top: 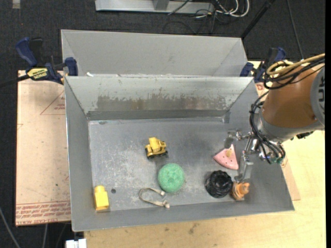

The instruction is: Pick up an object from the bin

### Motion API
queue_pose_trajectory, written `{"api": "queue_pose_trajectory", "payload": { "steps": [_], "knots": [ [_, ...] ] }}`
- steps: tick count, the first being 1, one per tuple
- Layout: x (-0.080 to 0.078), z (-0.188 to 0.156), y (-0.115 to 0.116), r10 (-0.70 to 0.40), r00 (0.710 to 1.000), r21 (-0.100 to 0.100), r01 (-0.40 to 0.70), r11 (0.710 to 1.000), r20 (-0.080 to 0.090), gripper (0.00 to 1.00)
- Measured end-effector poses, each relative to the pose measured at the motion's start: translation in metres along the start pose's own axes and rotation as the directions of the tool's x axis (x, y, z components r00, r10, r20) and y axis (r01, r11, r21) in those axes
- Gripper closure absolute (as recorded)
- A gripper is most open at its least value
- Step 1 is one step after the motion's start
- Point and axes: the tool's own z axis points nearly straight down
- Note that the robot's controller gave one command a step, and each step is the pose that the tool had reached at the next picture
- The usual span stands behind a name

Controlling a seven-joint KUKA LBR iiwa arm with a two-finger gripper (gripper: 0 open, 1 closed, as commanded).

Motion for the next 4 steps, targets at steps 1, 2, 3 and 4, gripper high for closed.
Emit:
{"api": "queue_pose_trajectory", "payload": {
  "steps": [1,2,3,4],
  "knots": [
    [-0.002,-0.004,0.0,-0.003,1.0,0.001,0.003,1.0,0.007,0.0],
    [-0.004,-0.003,0.0,-0.002,1.0,0.002,0.002,1.0,0.01,0.0],
    [0.017,0.03,0.0,-0.108,0.994,0.001,0.108,0.994,0.004,0.0],
    [0.039,0.043,-0.001,-0.403,0.915,0.001,0.403,0.915,0.008,0.0]
  ]
}}
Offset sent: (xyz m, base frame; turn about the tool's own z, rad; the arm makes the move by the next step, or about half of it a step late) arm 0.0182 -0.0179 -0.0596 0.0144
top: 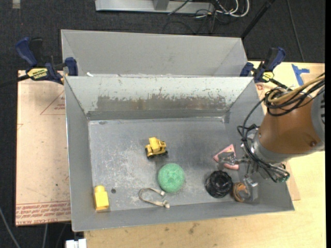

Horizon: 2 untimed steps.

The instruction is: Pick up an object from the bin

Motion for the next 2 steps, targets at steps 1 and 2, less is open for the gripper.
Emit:
{"api": "queue_pose_trajectory", "payload": {
  "steps": [1,2],
  "knots": [
    [0.01,0.011,0.0079,-0.148,0.989,0.006,0.148,0.989,0.006,0.0],
    [0.0076,0.0127,0.0112,-0.056,0.998,0.009,0.056,0.998,0.013,0.0]
  ]
}}
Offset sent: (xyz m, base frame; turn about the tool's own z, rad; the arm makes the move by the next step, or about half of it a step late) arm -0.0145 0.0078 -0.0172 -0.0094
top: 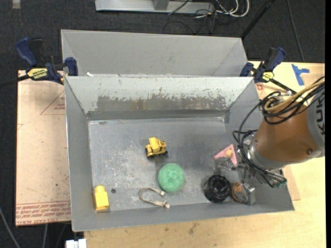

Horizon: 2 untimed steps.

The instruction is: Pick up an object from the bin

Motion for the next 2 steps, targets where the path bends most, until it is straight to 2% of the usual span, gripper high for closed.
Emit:
{"api": "queue_pose_trajectory", "payload": {
  "steps": [1,2],
  "knots": [
    [-0.002,0.0,0.001,0.034,0.999,-0.002,-0.034,0.999,-0.004,0.0],
    [-0.009,0.001,-0.014,-0.112,0.994,-0.008,0.112,0.994,-0.01,0.0]
  ]
}}
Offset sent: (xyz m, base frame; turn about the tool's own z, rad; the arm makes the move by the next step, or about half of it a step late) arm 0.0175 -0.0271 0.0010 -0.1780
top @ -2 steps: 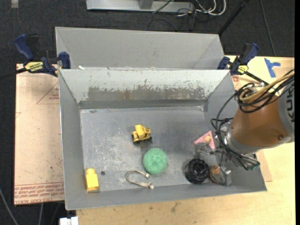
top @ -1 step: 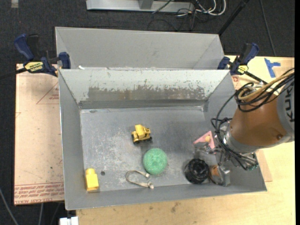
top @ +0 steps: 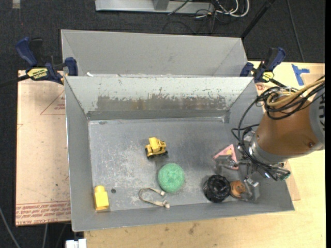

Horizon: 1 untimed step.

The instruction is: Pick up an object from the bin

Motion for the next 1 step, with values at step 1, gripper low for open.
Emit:
{"api": "queue_pose_trajectory", "payload": {
  "steps": [1],
  "knots": [
    [-0.0062,0.0019,0.0181,-0.007,1.0,0.001,0.007,1.0,-0.004,0.0]
  ]
}}
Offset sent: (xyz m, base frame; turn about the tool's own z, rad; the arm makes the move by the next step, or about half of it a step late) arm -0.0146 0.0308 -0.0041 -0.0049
